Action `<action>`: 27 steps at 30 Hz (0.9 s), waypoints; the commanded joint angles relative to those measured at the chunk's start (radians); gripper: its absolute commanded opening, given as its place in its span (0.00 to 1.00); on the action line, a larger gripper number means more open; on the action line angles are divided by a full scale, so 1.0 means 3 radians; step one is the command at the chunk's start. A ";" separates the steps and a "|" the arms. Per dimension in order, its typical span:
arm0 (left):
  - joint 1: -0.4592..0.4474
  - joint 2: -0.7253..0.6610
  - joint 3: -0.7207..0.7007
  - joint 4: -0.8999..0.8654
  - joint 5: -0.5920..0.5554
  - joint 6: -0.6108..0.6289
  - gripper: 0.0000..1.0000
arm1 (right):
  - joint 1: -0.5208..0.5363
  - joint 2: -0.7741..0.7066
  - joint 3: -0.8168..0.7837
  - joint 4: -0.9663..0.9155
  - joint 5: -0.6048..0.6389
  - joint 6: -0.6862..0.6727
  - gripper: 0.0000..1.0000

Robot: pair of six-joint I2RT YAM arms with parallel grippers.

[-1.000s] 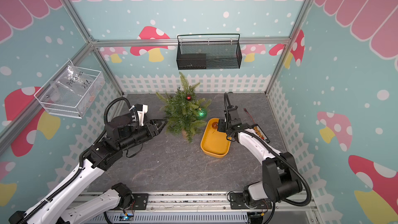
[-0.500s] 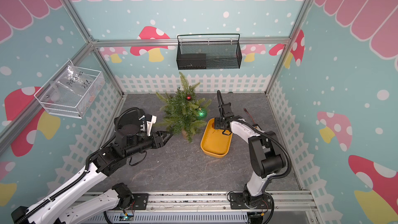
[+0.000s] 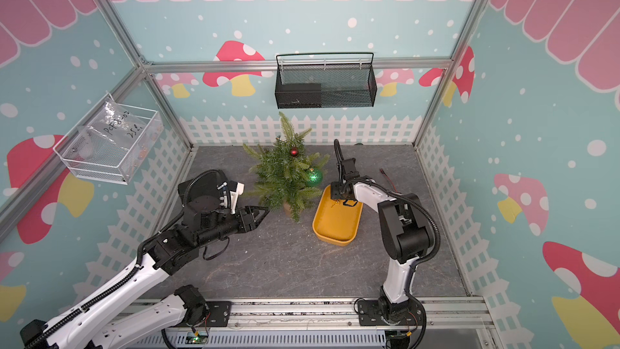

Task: Decorate the small christmas tree with ornaments
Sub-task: Pick up an ornament from the container.

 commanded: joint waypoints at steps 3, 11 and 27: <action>-0.0020 -0.0033 -0.0053 0.0036 -0.0077 -0.0060 0.58 | -0.0004 0.0115 0.0075 0.0091 -0.0008 0.0000 0.63; -0.0017 -0.0030 -0.0068 0.0033 -0.0094 -0.0072 0.57 | 0.0013 0.0241 0.0064 0.0137 -0.0044 0.0029 0.59; -0.0018 0.0043 0.0032 0.0061 -0.0078 -0.0040 0.57 | 0.0015 -0.0091 -0.0177 0.0208 -0.0134 0.0047 0.41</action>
